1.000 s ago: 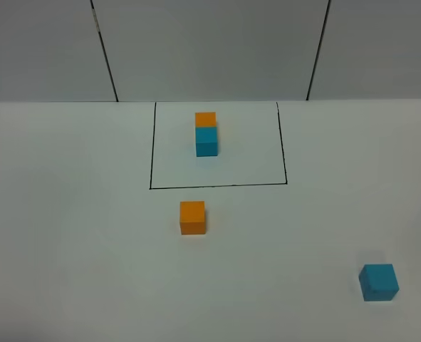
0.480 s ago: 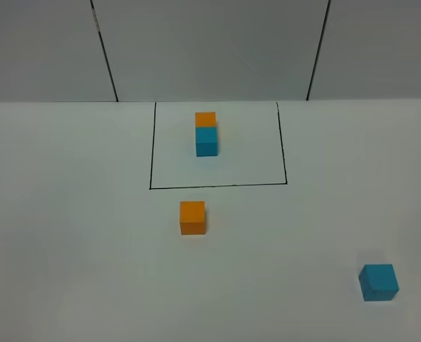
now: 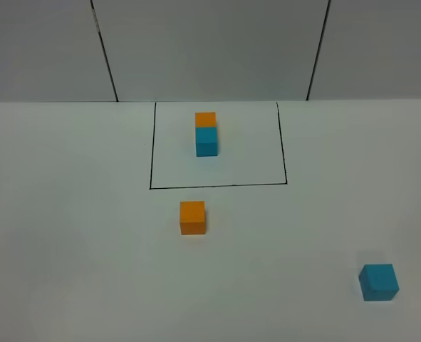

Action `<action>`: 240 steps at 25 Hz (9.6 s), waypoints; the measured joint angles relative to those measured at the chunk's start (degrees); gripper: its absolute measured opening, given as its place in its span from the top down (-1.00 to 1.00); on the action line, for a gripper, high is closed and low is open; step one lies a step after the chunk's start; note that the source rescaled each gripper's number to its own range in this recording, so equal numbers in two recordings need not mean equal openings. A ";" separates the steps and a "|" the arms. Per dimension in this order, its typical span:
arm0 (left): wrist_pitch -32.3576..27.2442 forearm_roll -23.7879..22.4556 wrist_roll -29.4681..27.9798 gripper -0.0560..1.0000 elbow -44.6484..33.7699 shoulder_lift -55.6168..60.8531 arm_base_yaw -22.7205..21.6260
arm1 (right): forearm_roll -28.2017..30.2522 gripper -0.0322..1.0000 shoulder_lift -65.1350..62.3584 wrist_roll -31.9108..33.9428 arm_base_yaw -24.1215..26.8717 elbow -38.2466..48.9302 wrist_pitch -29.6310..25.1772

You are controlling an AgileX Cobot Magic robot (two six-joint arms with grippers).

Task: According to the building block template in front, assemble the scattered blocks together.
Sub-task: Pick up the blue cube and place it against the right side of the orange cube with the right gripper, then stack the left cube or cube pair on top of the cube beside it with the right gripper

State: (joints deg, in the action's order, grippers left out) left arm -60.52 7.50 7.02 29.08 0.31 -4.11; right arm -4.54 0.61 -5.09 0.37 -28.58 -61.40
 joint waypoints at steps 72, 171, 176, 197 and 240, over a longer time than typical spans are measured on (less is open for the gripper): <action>0.29 -0.52 -1.62 -0.45 -0.01 0.00 0.56 | -9.82 -0.64 68.51 -4.54 -1.13 -14.41 12.56; 0.31 -0.47 -1.63 -0.45 -0.01 0.00 0.56 | -0.21 0.92 138.01 -48.19 -34.83 -84.49 -0.44; 0.31 -0.47 -1.63 -0.45 -0.01 0.00 0.56 | -2.31 0.92 138.23 -48.19 -34.83 -84.56 0.40; 0.31 -0.47 -1.63 -0.44 -0.01 0.00 0.56 | -2.45 0.92 138.40 -50.59 -34.83 -84.66 -0.13; 0.31 -0.47 -1.65 -0.44 -0.06 0.00 0.56 | -2.32 -1.00 91.74 -7.04 -11.95 -43.41 25.50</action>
State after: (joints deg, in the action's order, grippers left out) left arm -60.21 7.03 5.37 29.02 0.31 -3.56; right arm -6.86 92.35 -12.12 -11.57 -71.99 -35.90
